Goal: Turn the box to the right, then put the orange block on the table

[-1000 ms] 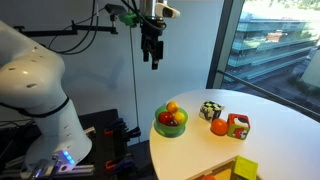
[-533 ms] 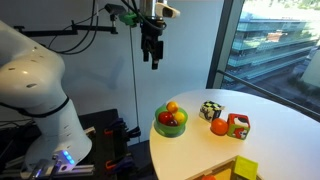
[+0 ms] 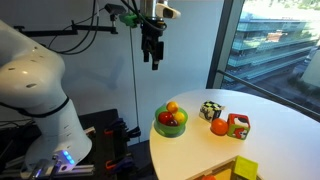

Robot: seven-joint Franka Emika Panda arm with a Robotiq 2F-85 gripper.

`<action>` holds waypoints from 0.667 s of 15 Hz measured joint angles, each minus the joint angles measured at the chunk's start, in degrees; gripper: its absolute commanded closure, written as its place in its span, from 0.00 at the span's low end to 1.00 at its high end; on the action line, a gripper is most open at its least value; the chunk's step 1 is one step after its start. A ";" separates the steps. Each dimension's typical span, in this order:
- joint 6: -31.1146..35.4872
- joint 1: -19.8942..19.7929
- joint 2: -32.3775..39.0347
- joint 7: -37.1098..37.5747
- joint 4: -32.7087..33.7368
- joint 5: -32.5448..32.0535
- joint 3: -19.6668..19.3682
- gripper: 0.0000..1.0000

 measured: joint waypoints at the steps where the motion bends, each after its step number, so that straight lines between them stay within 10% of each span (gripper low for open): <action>1: 0.12 -0.19 0.12 0.00 0.00 -0.05 -0.01 0.00; 10: 3.86 -3.91 2.63 0.02 0.22 -3.00 -0.99 0.00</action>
